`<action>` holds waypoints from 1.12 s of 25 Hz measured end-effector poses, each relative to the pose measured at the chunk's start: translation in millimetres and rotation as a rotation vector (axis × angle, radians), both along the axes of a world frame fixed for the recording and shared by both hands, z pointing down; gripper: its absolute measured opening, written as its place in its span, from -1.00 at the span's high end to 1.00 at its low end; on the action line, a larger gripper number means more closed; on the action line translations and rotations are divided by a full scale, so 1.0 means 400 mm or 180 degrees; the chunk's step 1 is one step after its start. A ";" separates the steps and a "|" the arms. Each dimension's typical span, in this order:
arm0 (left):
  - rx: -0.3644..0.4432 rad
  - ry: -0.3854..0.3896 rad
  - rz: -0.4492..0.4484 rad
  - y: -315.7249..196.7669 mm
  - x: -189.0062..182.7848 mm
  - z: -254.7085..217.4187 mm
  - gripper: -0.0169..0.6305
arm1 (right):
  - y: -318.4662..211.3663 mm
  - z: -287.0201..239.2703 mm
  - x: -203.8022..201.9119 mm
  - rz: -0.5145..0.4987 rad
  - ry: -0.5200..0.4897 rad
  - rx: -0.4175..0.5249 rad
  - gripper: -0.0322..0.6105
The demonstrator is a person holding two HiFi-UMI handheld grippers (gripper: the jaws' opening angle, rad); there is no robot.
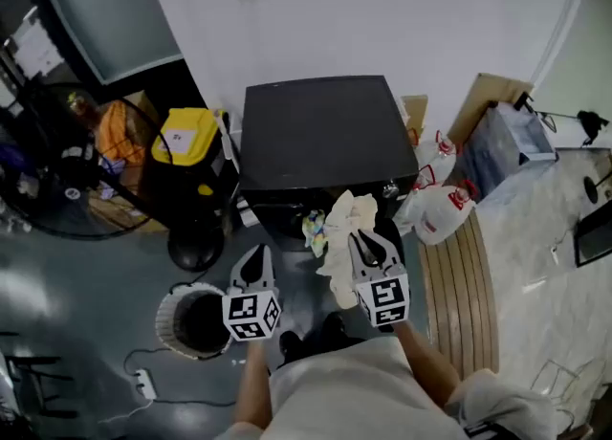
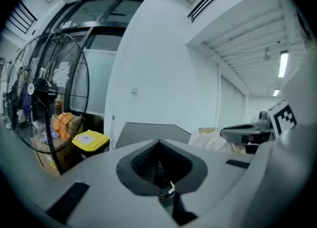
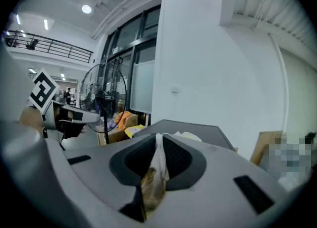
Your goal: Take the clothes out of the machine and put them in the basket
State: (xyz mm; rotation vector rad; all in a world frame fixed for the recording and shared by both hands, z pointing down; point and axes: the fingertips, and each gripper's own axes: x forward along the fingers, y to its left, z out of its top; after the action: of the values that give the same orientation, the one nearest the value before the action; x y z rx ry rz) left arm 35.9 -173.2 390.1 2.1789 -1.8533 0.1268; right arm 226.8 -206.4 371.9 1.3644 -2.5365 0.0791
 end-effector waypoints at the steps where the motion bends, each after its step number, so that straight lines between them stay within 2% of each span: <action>1: 0.0009 0.0001 -0.0082 0.018 -0.018 -0.010 0.89 | 0.007 -0.011 -0.021 -0.0087 -0.0008 0.0009 0.70; 7: 0.0015 -0.0074 -0.0709 0.139 -0.176 -0.040 0.89 | 0.024 -0.046 -0.191 -0.0690 -0.0131 0.0012 0.71; 12: -0.0021 -0.0096 -0.1268 0.291 -0.335 -0.051 0.89 | 0.090 -0.058 -0.387 -0.1262 -0.0174 -0.0013 0.71; 21: -0.0104 -0.0125 -0.2368 0.687 -0.664 -0.054 0.89 | 0.328 -0.079 -0.848 -0.2334 -0.0215 -0.0026 0.71; 28: -0.0154 -0.0046 -0.2983 0.977 -0.849 -0.031 0.89 | 0.538 -0.074 -1.140 -0.2880 -0.0204 -0.0012 0.71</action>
State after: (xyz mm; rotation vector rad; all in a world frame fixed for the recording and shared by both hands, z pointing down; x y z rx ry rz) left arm -303.9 217.4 377.9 1.0851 -2.6105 -0.0095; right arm -229.1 8.8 342.2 0.1167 -2.9337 -0.0477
